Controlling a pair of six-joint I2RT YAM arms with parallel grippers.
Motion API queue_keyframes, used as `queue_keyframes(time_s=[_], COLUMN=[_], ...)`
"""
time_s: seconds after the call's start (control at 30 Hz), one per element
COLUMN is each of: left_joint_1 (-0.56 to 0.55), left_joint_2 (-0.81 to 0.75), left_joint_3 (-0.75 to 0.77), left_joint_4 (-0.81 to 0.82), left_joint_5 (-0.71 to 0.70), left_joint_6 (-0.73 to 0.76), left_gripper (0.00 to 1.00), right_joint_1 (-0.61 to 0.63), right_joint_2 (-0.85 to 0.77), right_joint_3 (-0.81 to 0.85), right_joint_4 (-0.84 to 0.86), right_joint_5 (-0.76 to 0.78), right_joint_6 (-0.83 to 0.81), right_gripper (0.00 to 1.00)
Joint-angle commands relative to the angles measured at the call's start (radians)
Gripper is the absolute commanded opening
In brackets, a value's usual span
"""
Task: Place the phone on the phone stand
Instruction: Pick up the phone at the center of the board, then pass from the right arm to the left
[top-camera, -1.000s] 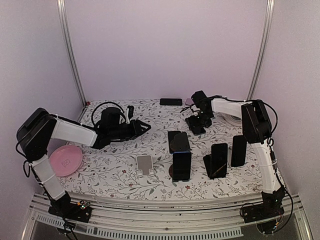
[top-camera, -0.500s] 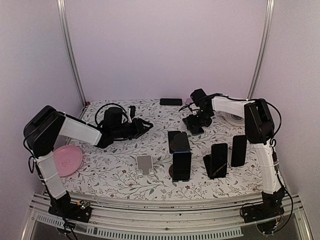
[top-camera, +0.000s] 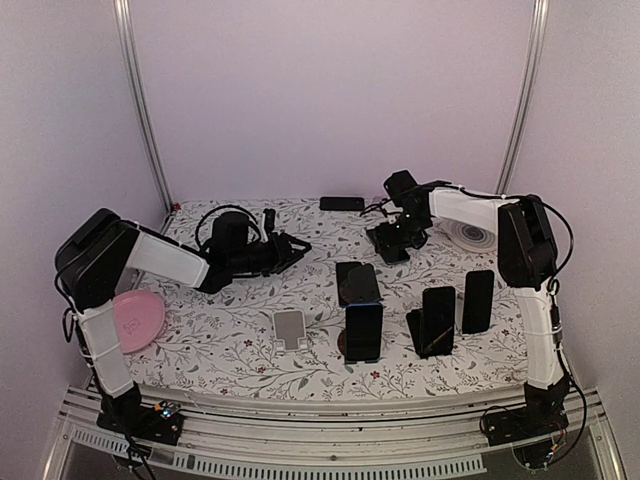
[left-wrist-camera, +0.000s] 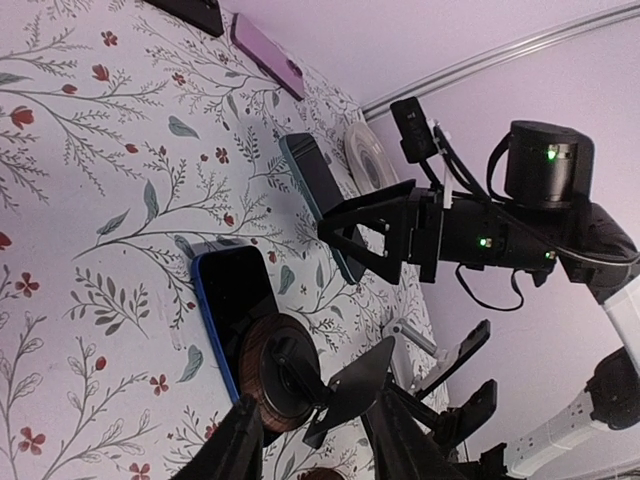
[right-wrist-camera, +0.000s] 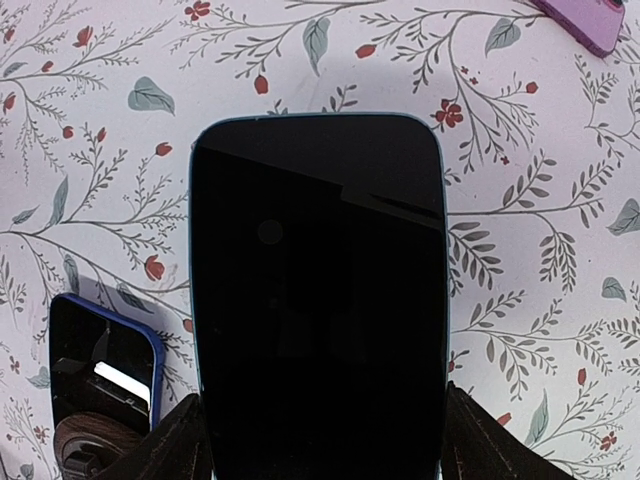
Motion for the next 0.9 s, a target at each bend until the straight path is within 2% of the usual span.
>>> queue_keyframes(time_s=[0.0, 0.2, 0.63, 0.87], left_joint_1=[0.009, 0.007, -0.025, -0.035], left_joint_2=[0.049, 0.122, 0.199, 0.252], left_joint_3=[0.060, 0.130, 0.294, 0.385], left_joint_4=[0.029, 0.030, -0.018, -0.070], left_joint_5=[0.035, 0.064, 0.085, 0.069], left_joint_6=[-0.023, -0.046, -0.056, -0.071], left_gripper=[0.38, 0.40, 0.51, 0.52], right_joint_1=[0.020, 0.055, 0.150, 0.196], right_joint_2=[-0.104, -0.155, -0.199, -0.191], right_joint_3=[-0.002, -0.010, 0.030, 0.080], right_joint_4=[0.039, 0.041, 0.034, 0.017], right_joint_5=[0.010, 0.018, 0.020, 0.024], right_joint_6=[0.013, 0.015, 0.018, 0.018], right_gripper=[0.73, 0.73, 0.73, 0.73])
